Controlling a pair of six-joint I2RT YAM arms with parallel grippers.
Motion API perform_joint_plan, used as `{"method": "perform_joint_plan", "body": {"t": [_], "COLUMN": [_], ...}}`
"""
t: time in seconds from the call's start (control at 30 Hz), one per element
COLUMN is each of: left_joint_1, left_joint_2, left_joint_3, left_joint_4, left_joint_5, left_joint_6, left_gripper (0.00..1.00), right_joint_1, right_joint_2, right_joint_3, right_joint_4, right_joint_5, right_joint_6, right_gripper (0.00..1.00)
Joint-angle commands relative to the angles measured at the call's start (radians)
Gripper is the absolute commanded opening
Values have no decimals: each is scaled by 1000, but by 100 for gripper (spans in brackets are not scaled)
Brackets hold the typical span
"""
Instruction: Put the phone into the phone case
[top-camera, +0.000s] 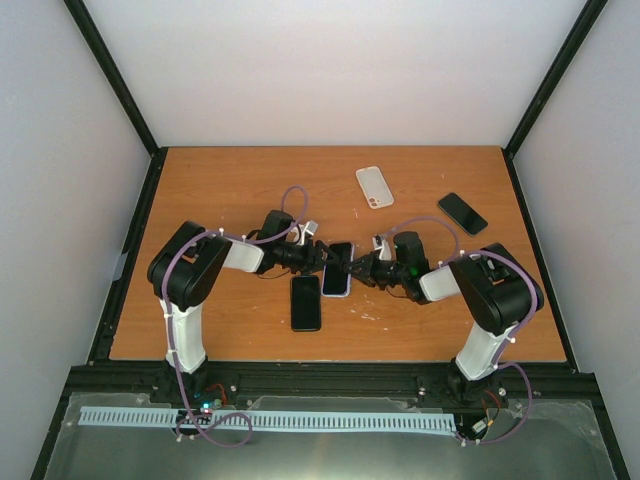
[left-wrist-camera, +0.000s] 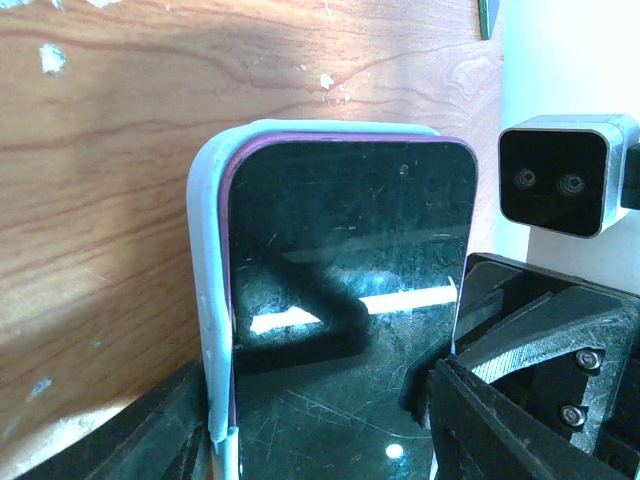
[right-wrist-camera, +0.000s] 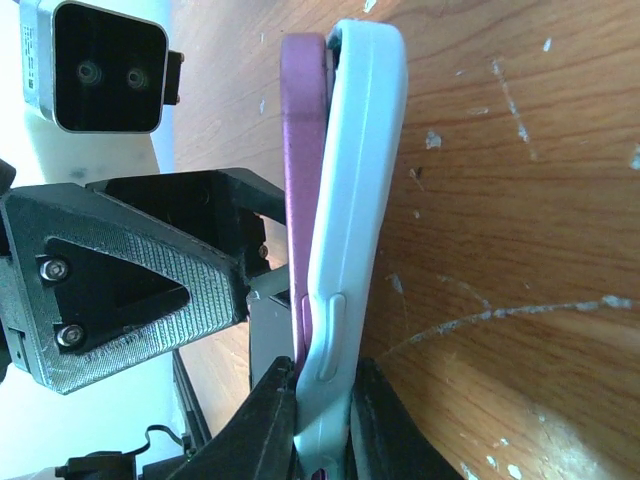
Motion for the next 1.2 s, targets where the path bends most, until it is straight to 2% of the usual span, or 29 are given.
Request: {"method": "perform_joint_plan", "body": {"t": [0.0,0.07,0.2,0.3,0.37,0.5,0.67,0.87,1.17], "left_joint_1": [-22,-22,-21,-22,-21,-21,-2,45,52], "left_joint_2": [0,1,1,2,1,-29,-127,-335,-563], "left_joint_3": [-5,2,9,12,13,-1,-28,-109,-189], "left_joint_4": [-65,-82,-96,-97,-92,-82,-104,-105,-102], "left_joint_5": [21,13,5,3,3,-4,-33,-17,140], "left_joint_6": [22,28,31,28,23,5,-2,2,31], "left_gripper": [60,59,58,57,57,57,61,69,69], "right_joint_1": [0,1,1,1,0,0,1,1,11], "right_joint_2": [18,14,-7,-15,-14,-29,-101,-254,-493], "right_joint_3": [32,38,43,58,69,77,60,31,-8], "right_joint_4": [-32,-47,-74,-130,-159,-202,-201,-194,-146], "right_joint_5": [11,18,28,37,43,65,58,2,-118], "right_joint_6": [-23,-26,-37,-66,-83,-113,-116,-112,-62], "right_gripper": [7,9,29,34,30,13,3,3,3]}}
